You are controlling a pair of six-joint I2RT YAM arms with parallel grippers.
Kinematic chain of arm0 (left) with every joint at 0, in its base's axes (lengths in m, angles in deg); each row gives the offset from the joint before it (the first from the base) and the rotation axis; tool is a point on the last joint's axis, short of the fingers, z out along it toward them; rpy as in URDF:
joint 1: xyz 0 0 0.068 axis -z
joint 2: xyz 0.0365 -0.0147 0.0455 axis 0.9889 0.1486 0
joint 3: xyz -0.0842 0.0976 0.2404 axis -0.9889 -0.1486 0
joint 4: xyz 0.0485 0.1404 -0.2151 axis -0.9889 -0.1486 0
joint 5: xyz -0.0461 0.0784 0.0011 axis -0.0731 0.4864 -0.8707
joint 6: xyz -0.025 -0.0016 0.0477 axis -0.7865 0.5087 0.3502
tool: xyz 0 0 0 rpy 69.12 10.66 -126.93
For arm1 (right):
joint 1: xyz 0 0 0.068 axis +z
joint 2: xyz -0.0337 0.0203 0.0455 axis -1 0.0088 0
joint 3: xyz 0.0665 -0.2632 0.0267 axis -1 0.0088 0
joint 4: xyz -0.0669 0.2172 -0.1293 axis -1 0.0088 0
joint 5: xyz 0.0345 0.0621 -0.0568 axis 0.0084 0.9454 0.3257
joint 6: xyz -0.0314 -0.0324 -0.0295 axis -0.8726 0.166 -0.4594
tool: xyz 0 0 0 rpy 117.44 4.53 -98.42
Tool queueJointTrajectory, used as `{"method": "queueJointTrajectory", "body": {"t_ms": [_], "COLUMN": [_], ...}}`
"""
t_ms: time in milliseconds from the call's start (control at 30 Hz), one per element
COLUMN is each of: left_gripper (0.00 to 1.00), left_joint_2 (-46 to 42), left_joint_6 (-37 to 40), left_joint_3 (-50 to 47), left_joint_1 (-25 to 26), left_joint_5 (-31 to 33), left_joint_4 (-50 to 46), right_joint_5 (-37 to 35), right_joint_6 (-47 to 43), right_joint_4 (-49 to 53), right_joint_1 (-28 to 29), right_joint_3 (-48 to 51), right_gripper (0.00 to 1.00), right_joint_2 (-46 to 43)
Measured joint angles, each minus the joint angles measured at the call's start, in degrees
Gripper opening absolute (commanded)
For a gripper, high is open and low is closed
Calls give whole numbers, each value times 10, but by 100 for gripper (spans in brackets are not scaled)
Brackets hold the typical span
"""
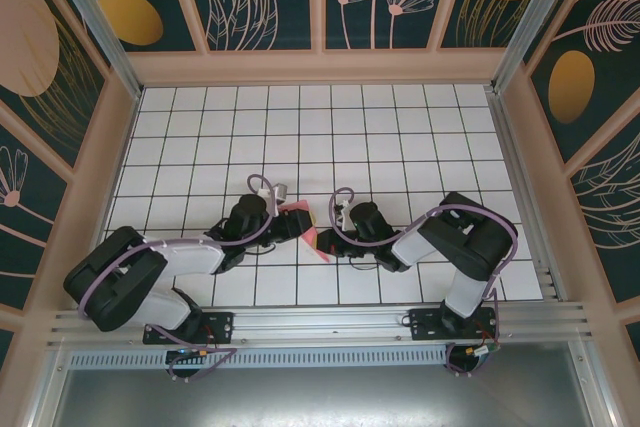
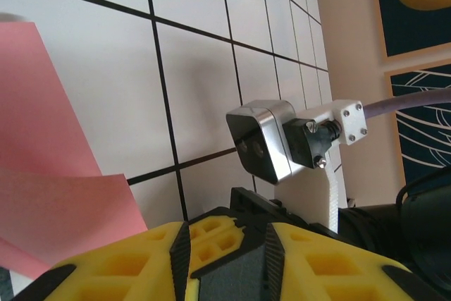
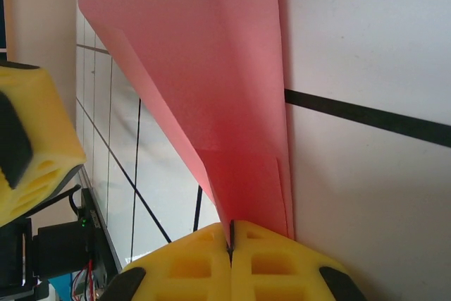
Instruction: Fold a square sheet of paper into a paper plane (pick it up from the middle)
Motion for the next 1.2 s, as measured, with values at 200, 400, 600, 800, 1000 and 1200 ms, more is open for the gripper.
{"method": "queueJointTrajectory", "body": {"t_ms": [200, 400, 600, 800, 1000, 1200], "left_gripper": [39, 41, 44, 44, 44, 44], "left_joint_2": [32, 53, 58, 83, 106, 120], "left_joint_6": [0, 0, 0, 0, 0, 1], "left_joint_3": [3, 3, 3, 3, 7, 10], "left_joint_1": [1, 1, 1, 1, 1, 1], "left_joint_5": [1, 2, 2, 2, 4, 16], "left_joint_4": [28, 46, 52, 69, 73, 72], "right_joint_5": [1, 1, 2, 3, 6, 6], "right_joint_6": [3, 11, 13, 13, 17, 17], "right_joint_4": [0, 0, -1, -3, -5, -2], "right_joint_1": [0, -1, -1, -1, -2, -2], "right_joint_3": [-2, -2, -2, -3, -3, -4], "right_gripper": [0, 0, 0, 0, 0, 4], "right_joint_2": [2, 3, 4, 5, 8, 7]}}
